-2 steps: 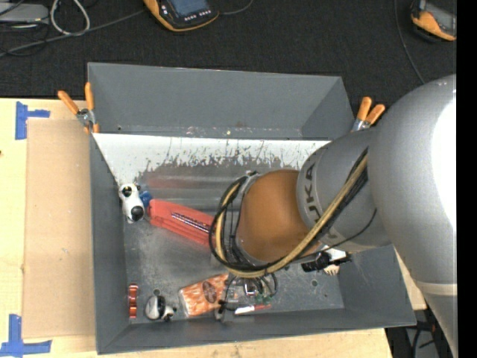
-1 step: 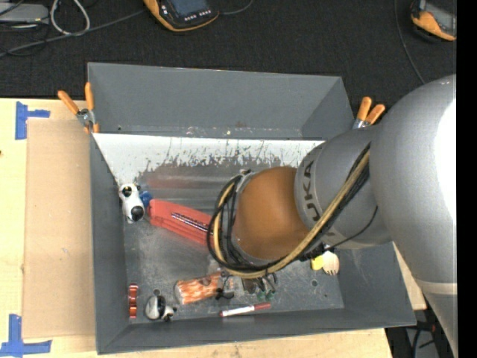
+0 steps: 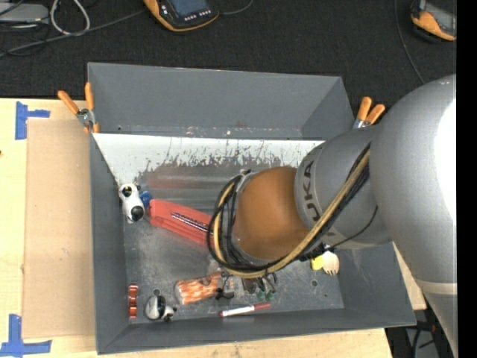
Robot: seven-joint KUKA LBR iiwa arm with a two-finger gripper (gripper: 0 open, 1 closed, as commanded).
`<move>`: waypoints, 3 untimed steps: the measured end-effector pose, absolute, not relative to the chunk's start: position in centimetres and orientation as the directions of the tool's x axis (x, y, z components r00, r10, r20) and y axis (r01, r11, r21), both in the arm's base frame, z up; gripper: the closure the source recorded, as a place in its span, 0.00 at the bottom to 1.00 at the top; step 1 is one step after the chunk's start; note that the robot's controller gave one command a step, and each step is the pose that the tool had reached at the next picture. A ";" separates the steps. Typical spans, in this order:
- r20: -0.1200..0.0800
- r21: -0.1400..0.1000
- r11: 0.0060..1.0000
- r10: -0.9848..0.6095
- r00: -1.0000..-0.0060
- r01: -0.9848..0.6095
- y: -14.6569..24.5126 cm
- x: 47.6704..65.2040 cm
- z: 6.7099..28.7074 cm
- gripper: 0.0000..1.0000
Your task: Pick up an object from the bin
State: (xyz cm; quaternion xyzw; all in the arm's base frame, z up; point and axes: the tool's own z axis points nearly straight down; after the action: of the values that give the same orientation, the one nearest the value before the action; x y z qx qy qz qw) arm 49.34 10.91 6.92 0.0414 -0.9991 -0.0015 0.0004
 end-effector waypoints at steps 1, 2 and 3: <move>0.012 0.001 0.997 -0.082 -0.997 -0.082 10.8 49.0 8.4 1.00; 0.010 0.002 0.997 -0.081 -0.997 -0.081 10.9 49.1 13.1 1.00; 0.012 0.002 0.997 -0.080 -0.997 -0.080 10.9 49.0 17.2 1.00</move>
Offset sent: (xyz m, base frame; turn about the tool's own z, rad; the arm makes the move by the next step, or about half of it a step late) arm -0.0018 -0.0005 0.1221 0.0005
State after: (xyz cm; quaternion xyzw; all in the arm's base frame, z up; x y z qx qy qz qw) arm 49.02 10.93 17.25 0.0398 -0.9992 -0.0006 0.0062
